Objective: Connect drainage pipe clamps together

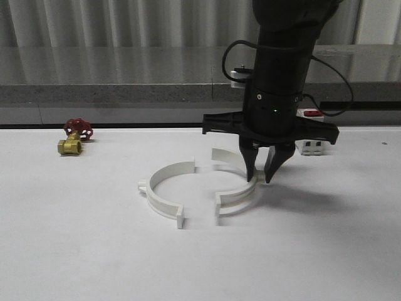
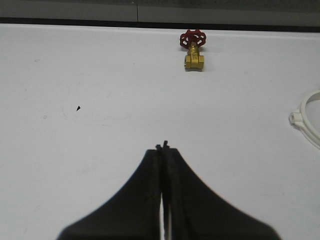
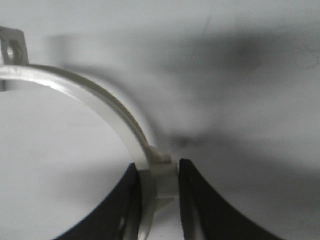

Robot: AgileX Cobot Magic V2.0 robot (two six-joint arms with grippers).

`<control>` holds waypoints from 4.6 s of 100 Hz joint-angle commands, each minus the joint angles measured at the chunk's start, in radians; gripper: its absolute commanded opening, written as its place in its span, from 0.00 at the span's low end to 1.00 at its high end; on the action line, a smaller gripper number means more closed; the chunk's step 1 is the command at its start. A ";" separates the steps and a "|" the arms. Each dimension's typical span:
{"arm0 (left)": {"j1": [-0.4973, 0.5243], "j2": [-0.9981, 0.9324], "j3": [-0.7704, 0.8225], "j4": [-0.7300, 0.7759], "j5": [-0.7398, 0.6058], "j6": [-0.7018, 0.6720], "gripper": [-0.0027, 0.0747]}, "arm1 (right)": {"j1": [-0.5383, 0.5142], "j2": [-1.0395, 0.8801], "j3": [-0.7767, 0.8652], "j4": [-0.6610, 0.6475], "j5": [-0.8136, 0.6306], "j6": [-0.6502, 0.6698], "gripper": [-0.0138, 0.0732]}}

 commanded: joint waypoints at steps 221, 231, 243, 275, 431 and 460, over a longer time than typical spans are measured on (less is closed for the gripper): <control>0.002 0.005 -0.028 -0.004 -0.075 0.001 0.01 | -0.058 -0.285 -0.079 0.019 -0.068 -0.233 0.75; 0.002 0.005 -0.028 -0.004 -0.075 0.001 0.01 | -0.113 -0.384 0.000 0.017 -0.077 -0.257 0.75; 0.002 0.005 -0.028 -0.004 -0.075 0.001 0.01 | -0.167 -0.518 0.125 -0.016 -0.091 -0.272 0.75; 0.002 0.005 -0.028 -0.004 -0.075 0.001 0.01 | -0.234 -0.942 0.508 -0.124 -0.105 -0.276 0.75; 0.002 0.005 -0.028 -0.004 -0.075 0.001 0.01 | -0.416 -1.722 1.038 -0.034 -0.362 -0.402 0.02; 0.002 0.005 -0.028 -0.004 -0.075 0.001 0.01 | -0.463 -1.923 1.286 0.147 -0.605 -0.635 0.02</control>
